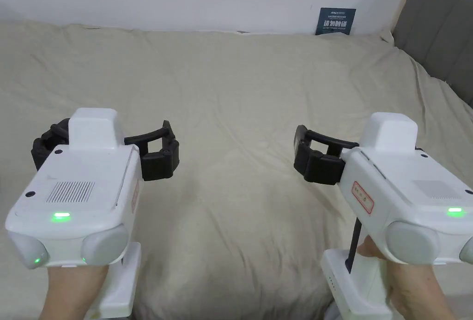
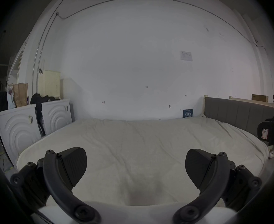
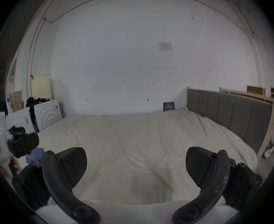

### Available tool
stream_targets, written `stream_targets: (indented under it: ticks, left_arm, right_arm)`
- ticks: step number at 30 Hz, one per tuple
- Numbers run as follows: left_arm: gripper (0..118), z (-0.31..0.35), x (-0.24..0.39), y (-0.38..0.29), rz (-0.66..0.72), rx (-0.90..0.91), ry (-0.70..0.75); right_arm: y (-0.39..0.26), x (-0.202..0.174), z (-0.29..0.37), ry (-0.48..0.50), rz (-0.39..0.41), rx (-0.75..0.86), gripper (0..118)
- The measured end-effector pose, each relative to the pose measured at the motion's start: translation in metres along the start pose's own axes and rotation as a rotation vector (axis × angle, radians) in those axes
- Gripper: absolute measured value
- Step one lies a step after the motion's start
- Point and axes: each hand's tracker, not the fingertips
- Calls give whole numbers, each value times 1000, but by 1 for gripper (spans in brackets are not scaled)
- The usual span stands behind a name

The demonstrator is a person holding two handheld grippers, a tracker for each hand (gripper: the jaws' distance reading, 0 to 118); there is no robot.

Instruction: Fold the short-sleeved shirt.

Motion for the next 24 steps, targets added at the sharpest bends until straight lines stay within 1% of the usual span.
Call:
stream_targets:
  ticks: [1, 3, 5, 8, 9, 11, 13, 15, 18, 21, 23, 24]
  left_arm:
    - [118, -2, 0, 2, 23, -54, 13]
    - [118, -7, 0, 4, 73, -166, 15]
    - [118, -11, 2, -1, 112, -279, 0]
    - [118, -11, 10, -25, 114, -411, -9]
    - [118, -8, 14, -39, 109, -454, -14]
    - [118, -4, 18, -61, 104, -508, -32]
    - [118, -1, 23, -81, 87, -588, -39]
    - [118, 2, 25, -94, 84, -624, -43]
    - [118, 6, 28, -103, 82, -646, -49]
    - [118, 8, 32, -107, 59, -651, -47]
    - [118, 8, 34, -108, 34, -645, -49]
    - [118, 7, 35, -109, 22, -642, -47]
  right_arm:
    - [5, 1, -2, 7, -49, -63, 118]
    - [16, 3, -7, 18, -109, -239, 118]
    - [20, 3, -11, 8, -132, -320, 118]
    - [17, -1, -12, -41, -133, -389, 118]
    - [13, -4, -12, -76, -137, -420, 118]
    - [2, -10, -10, -113, -113, -478, 118]
    - [-11, -15, -8, -110, -99, -532, 118]
    - [-23, -18, -7, -114, -113, -585, 118]
    - [-35, -23, -6, -87, -131, -645, 118]
    - [-44, -25, -6, -79, -134, -665, 118]
    - [-48, -26, -11, -81, -103, -683, 118]
    - [-50, -27, -14, -100, -80, -696, 118]
